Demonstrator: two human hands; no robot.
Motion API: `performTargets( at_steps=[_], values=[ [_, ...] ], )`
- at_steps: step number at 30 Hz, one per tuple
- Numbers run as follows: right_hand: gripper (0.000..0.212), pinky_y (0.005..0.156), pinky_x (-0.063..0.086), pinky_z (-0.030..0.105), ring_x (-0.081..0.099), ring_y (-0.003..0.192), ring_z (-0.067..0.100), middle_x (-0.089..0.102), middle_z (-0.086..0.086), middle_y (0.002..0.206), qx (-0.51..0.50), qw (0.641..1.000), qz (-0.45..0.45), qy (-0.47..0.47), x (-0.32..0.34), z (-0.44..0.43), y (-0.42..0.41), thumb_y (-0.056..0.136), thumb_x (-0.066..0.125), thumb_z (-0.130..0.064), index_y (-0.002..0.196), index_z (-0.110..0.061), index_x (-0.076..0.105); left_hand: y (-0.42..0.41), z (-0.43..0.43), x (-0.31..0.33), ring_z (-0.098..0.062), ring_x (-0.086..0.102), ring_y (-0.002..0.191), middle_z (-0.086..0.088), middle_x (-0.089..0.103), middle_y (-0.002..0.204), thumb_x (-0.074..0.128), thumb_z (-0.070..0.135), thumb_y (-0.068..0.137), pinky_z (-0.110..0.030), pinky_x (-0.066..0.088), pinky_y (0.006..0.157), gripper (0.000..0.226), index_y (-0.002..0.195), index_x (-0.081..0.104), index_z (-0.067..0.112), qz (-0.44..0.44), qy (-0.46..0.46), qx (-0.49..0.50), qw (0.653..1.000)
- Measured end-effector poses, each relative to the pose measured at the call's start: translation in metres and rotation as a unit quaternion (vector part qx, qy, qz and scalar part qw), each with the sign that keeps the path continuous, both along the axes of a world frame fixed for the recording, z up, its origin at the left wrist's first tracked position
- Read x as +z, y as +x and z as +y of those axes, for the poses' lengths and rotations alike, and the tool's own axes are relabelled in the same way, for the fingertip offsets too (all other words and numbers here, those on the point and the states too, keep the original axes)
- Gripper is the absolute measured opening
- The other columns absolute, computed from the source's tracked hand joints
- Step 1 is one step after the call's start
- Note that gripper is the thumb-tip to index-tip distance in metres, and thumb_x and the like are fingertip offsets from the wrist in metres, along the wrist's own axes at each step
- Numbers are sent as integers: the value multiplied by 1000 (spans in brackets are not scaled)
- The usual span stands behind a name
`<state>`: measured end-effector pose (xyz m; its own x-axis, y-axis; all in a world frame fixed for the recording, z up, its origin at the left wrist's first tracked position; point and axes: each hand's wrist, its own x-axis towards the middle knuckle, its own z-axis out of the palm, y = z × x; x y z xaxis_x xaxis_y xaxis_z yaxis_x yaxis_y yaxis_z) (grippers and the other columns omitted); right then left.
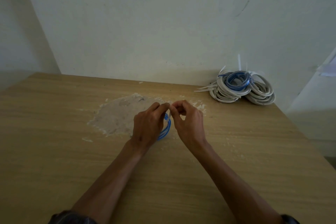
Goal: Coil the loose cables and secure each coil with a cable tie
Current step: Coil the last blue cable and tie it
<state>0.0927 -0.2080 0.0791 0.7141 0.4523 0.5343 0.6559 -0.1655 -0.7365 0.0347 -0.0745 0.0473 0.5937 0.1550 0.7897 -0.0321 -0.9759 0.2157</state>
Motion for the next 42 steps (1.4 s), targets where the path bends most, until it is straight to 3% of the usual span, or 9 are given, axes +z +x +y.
performTargets(
  at_steps=[4,9,13,16,22,27,32,36,42],
  values=[
    [8,75,54,15,68,82,1,72,-11,87,-7,997,68,44,2,0,6,97,67,-20,102,-19,73,3,-7,0,-19,63,59,-5,71,85,50,17,101,-28,50,46,27,115,72,8,-13,-46,-7,999],
    [15,81,48,7,65,90,-7,67,-24,93,7,999,-33,28,1,-1,3,93,72,-18,107,-21,75,1,-4,-3,-18,70,77,-5,75,97,56,16,101,-34,58,63,26,120,72,9,-28,-122,-25,992],
    [10,81,51,13,68,90,-1,73,-15,93,8,998,-44,32,-1,-1,13,93,71,-17,101,-18,77,-1,-2,-3,-19,72,81,-6,76,100,56,19,102,-36,59,70,27,119,73,7,-19,-132,-57,989],
    [7,81,47,19,63,88,5,71,-7,92,-12,993,-121,3,-5,-3,18,95,68,-13,98,-15,74,-1,-5,1,-10,71,81,-3,76,99,54,29,101,-26,58,74,32,116,73,8,-5,-185,-94,978],
    [11,77,34,30,54,84,12,64,-4,91,-119,969,-214,-26,-18,-3,24,98,56,-22,94,-17,64,-1,-8,2,9,62,67,21,63,74,51,27,106,-5,39,62,28,104,74,10,49,-236,-109,964],
    [6,78,30,28,52,82,15,60,-2,89,-121,959,-247,-72,-22,-1,23,99,62,-15,93,-17,61,-2,-7,5,3,64,62,11,67,76,45,31,108,-16,45,56,27,110,68,16,78,-280,-122,949],
    [11,80,29,29,55,84,13,63,-7,89,-93,967,-212,-107,-20,-1,24,100,57,-24,92,-21,64,-3,-9,8,-2,73,84,7,77,102,57,39,100,-26,61,72,30,117,74,21,81,-329,-152,928],
    [12,81,28,29,55,88,10,63,-12,91,-68,977,-165,-114,-19,-3,27,101,57,-25,92,-25,65,-4,-11,11,-4,74,86,13,74,110,57,39,98,-19,56,73,32,122,72,24,86,-381,-182,902],
    [10,78,26,26,54,88,9,60,-12,92,-86,991,-88,-54,-16,-5,27,101,58,-23,93,-28,57,-1,-7,3,-4,73,84,10,76,94,58,42,97,-24,59,76,29,101,77,20,107,-374,-161,907]
  ],
)
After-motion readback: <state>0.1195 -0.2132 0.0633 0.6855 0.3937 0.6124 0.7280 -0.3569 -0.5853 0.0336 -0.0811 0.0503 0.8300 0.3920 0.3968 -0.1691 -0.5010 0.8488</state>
